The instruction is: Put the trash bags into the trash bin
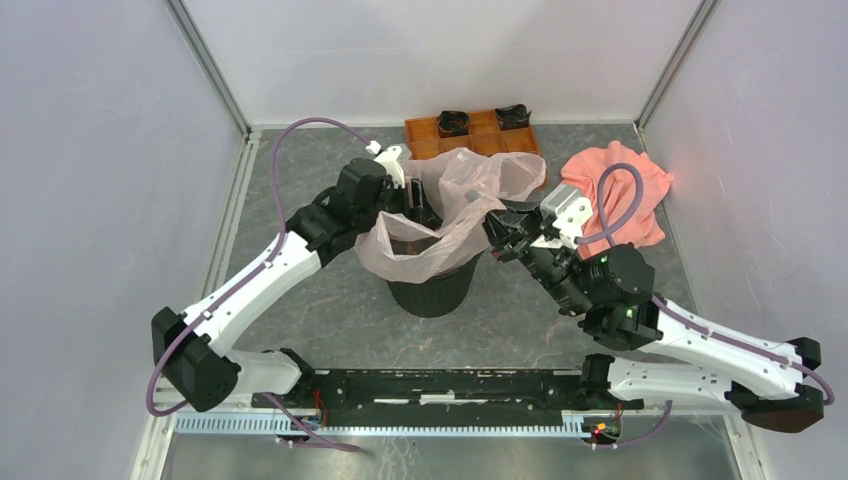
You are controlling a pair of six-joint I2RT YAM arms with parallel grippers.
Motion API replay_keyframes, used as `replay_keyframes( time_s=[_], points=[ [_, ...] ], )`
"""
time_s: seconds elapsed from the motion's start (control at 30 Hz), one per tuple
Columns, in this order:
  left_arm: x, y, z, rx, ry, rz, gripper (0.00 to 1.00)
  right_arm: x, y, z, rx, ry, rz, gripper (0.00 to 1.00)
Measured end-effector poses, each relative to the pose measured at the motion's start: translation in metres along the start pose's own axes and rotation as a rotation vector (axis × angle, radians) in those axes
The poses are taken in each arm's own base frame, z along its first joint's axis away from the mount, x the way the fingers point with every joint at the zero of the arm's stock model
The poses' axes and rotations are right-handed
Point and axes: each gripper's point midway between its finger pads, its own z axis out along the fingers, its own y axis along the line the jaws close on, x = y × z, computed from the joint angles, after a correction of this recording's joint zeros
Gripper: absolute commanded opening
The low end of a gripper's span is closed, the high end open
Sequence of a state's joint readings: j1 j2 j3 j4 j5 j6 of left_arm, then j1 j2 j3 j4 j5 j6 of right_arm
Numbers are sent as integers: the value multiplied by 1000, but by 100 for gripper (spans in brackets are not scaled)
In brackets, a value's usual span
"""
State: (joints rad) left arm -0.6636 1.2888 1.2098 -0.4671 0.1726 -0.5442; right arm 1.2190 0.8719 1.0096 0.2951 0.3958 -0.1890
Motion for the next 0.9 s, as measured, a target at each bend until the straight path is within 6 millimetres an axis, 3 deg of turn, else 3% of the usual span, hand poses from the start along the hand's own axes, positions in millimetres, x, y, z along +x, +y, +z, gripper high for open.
replay_keyframes(
  time_s=[0.23,0.43,0.6,0.77,0.9],
  points=[
    [-5,-1,-3,-10,-10,2,94,11,-6,-2,41,31,8,0],
    [-50,-35,-35,53,-113,24,100,17,-12,-9,71,52,25,0],
    [-76,-50,-78,72,-218,50,100,8,-21,-15,100,33,42,0],
    [-95,-39,-126,-27,-342,65,100,8,-25,-17,121,34,43,0],
    [-101,-25,-192,-110,-499,65,99,9,-25,-17,125,36,40,0]
  ],
)
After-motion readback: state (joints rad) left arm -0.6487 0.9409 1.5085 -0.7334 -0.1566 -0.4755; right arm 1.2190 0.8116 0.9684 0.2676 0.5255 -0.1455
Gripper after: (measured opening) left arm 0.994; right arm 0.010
